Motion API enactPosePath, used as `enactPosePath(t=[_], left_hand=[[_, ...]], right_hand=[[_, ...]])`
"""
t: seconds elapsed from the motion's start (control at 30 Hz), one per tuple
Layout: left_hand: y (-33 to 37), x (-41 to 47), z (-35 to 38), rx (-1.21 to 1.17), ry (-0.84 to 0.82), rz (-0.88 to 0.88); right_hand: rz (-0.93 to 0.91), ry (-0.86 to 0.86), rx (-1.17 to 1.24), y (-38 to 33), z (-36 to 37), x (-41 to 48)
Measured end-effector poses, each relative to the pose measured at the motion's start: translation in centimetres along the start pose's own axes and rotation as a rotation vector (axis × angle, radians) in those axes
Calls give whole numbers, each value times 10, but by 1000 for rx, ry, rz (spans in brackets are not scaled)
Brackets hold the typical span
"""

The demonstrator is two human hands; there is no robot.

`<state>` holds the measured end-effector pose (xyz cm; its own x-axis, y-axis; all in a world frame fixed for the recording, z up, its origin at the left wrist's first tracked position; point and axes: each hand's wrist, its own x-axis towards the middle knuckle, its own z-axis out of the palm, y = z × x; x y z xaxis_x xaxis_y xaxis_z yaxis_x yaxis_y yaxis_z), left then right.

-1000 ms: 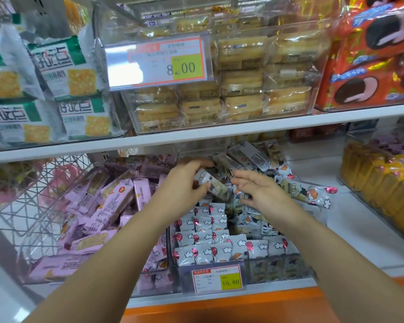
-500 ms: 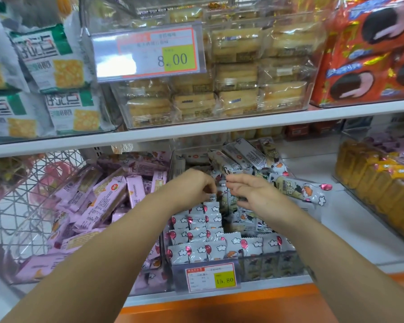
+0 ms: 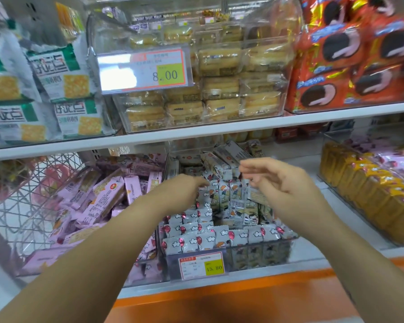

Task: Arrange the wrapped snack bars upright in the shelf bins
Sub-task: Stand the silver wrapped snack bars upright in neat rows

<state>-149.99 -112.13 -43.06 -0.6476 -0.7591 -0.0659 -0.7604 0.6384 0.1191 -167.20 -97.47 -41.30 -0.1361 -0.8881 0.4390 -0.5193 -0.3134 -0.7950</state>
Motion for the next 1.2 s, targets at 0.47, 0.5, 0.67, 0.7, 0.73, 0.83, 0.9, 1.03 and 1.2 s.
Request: enactPosePath(t=[0.47, 0.5, 0.67, 0.7, 0.73, 0.83, 0.9, 1.03, 1.2], left_hand=[[77, -11, 1, -273, 200, 184], [81, -9, 3, -256, 212, 205], [98, 1, 11, -280, 288, 294], [101, 2, 13, -283, 308, 309], [103, 3, 14, -289, 335, 320], [107, 1, 15, -354, 458, 337], [104, -5, 13, -394, 531, 339], [80, -20, 18, -282, 575, 289], [39, -35, 20, -180, 637, 18]], right_hand=[[29, 73, -469, 58, -46, -18], [22, 90, -464, 58, -46, -17], [-61, 226, -433, 58, -48, -15], [-92, 255, -416, 56, -48, -16], [-128, 285, -393, 54, -49, -16], [-228, 334, -293, 45, -49, -19], [-259, 316, -234, 39, -46, -20], [-126, 182, -167, 41, -39, -19], [-1, -10, -497, 62, -31, -16]])
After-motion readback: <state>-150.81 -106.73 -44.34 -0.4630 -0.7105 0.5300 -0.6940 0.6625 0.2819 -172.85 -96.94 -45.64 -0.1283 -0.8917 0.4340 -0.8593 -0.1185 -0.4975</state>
